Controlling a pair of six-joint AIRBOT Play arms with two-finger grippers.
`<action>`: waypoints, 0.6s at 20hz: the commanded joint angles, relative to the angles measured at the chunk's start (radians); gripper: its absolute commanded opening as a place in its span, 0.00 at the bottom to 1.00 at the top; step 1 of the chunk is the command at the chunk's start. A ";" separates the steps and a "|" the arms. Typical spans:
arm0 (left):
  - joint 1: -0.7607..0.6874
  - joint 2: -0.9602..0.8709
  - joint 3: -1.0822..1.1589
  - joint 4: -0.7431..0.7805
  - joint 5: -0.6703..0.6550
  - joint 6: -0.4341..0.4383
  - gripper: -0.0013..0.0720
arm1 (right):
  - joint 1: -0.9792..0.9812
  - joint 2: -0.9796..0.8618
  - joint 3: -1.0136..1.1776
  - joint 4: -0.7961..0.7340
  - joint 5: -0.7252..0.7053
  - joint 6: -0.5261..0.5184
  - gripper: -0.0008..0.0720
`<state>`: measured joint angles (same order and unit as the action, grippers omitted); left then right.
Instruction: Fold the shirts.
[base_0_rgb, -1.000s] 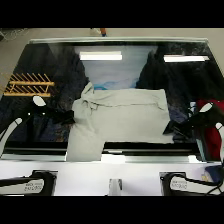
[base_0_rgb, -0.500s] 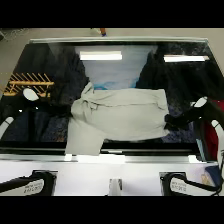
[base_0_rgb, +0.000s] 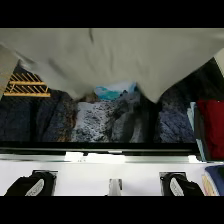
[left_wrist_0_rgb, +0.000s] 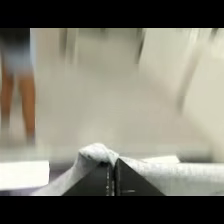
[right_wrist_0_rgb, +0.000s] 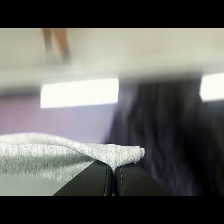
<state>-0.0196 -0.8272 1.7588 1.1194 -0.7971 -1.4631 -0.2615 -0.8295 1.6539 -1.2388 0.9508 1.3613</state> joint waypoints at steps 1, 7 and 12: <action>0.000 0.143 0.108 0.006 0.154 -0.016 0.06 | 0.000 0.176 0.103 -0.027 -0.078 0.031 0.04; 0.001 0.150 0.108 0.008 0.002 -0.056 0.06 | 0.000 0.203 0.103 -0.091 0.080 0.061 0.04; 0.001 0.110 0.109 0.045 0.006 -0.056 0.06 | 0.000 0.160 0.103 -0.090 0.137 0.171 0.04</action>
<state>-0.0196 -0.7021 1.8645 1.1389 -0.7898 -1.5158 -0.2619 -0.6518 1.7542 -1.3239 1.0431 1.4624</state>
